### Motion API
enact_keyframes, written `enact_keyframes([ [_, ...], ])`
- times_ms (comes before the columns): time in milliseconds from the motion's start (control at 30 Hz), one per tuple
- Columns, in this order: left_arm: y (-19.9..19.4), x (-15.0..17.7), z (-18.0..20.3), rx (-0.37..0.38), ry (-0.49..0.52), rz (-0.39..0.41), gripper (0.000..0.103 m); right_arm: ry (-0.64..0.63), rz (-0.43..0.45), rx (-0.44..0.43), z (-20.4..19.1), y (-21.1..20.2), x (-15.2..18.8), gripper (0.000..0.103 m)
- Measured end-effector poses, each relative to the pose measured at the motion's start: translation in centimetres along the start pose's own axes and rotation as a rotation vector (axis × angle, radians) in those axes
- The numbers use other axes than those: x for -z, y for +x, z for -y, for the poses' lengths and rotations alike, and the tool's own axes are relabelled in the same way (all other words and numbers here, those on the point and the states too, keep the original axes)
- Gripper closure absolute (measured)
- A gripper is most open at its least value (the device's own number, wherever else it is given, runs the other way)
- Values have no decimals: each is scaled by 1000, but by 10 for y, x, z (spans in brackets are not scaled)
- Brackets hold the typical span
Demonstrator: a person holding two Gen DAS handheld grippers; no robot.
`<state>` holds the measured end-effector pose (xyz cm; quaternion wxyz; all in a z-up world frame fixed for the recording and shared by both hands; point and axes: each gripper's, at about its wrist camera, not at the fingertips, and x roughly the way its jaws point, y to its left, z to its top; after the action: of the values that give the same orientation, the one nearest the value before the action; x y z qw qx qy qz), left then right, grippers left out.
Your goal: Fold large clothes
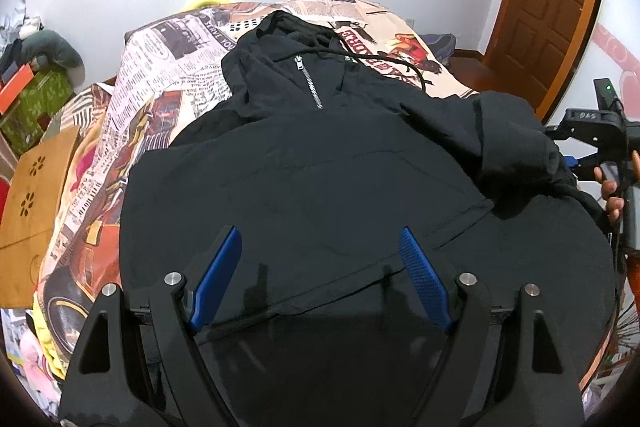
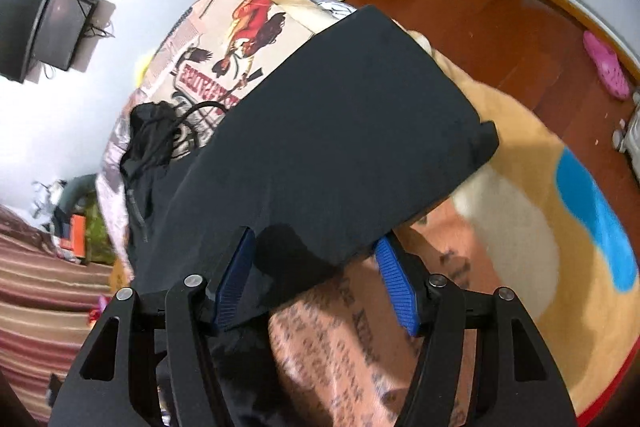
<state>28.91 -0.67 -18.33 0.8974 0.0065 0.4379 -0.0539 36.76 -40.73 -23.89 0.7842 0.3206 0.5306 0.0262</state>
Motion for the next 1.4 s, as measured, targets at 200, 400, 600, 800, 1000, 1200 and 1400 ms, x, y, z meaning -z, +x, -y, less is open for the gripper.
enact_keyframes([
  [200,-5,1,-4,-8,0,10,22,-52,62,32,-4,-17,-1,94],
  [400,-24,2,-14,-10,-9,49,22,-177,152,-7,-49,-58,8,96],
  [600,-47,5,-30,-12,-39,94,22,-338,214,-87,-122,-94,30,96],
  [800,-70,10,-51,-17,-74,135,22,-532,167,-189,-202,-98,70,96],
  [1000,-88,20,-74,-14,-121,153,22,-681,-29,-226,-255,-43,124,96],
  [1200,-89,38,-93,-19,-161,112,22,-784,-220,-125,-257,22,174,93],
  [1400,-71,54,-100,-1,-202,32,22,-785,-305,-71,-242,29,185,92],
])
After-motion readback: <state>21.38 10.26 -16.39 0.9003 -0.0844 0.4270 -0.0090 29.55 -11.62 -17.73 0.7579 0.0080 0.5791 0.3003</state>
